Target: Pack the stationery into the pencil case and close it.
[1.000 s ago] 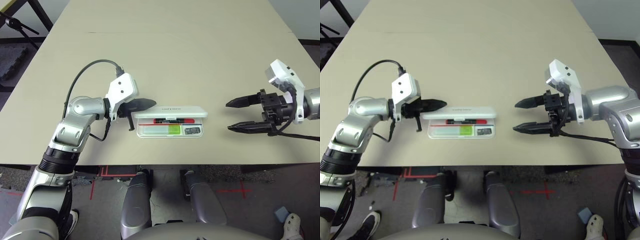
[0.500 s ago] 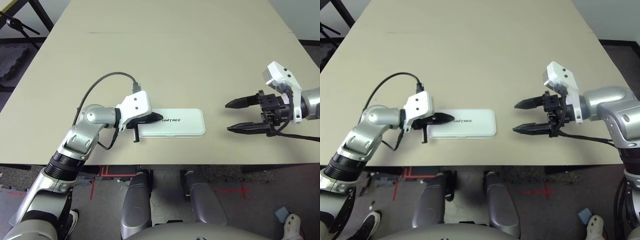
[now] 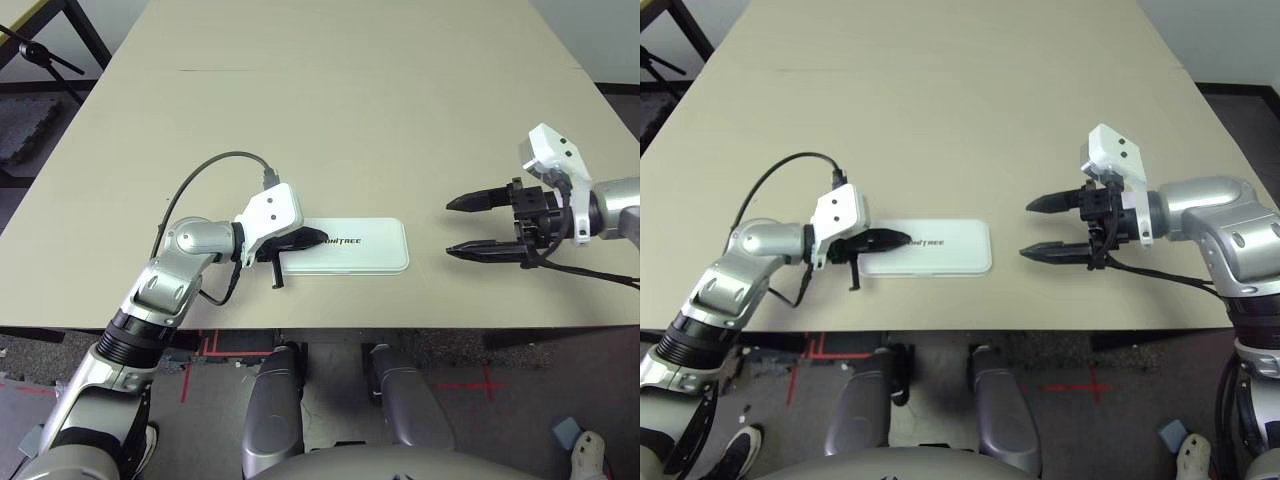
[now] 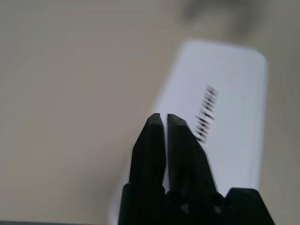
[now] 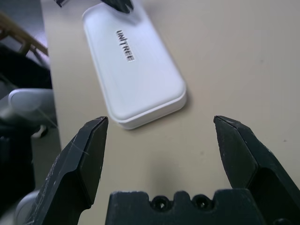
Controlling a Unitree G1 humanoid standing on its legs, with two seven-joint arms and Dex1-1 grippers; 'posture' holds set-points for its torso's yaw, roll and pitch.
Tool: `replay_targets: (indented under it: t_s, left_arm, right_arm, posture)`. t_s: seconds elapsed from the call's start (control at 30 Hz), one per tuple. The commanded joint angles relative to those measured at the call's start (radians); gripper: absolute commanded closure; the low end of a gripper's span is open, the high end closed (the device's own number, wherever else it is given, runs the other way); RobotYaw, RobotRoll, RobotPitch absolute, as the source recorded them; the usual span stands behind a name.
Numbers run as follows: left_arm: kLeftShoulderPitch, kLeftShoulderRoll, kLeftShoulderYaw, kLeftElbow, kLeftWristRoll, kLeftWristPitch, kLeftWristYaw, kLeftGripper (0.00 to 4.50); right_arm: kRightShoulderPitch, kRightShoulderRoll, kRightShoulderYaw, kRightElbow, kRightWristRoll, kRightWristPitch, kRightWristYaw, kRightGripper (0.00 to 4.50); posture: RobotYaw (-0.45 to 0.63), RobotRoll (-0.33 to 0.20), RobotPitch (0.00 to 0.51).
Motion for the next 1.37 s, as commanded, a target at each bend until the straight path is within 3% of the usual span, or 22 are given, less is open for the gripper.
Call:
replay_targets:
  t_s: [0.03,0.27,0.5,0.77,1.07,1.37]
  left_arm:
    - [-0.005,-0.016,0.086,0.031,-0.038,0.011,0.073,2.79]
    - [-0.01,-0.03,0.238,0.158,-0.022,-0.096,0.246,0.02]
    - [-0.095,-0.057,0.392,0.408,0.006,-0.237,0.504,0.02]
    - [-0.127,-0.056,0.451,0.567,0.015,-0.34,0.672,0.02]
    - [-0.122,-0.049,0.473,0.649,0.012,-0.405,0.743,0.02]
    - [-0.141,-0.048,0.461,0.691,0.01,-0.43,0.748,0.02]
  right_arm:
    - [-0.003,0.063,-0.064,0.062,0.003,-0.057,-0.072,0.0]
    - [-0.019,0.22,-0.159,0.204,-0.035,-0.198,-0.282,0.0]
    - [-0.078,0.351,-0.257,0.482,-0.153,-0.464,-0.613,0.0]
    - [-0.121,0.389,-0.342,0.717,-0.232,-0.715,-0.919,0.0]
    - [-0.134,0.378,-0.392,0.852,-0.239,-0.831,-1.059,0.0]
    - [-0.135,0.385,-0.391,0.878,-0.234,-0.865,-1.061,0.0]
  posture:
    - [0.0,0.0,0.218]
    - [0.0,0.0,0.217]
    - [0.01,0.0,0.213]
    - [0.0,0.0,0.209]
    - [-0.01,0.0,0.211]
    - [-0.02,0.0,0.204]
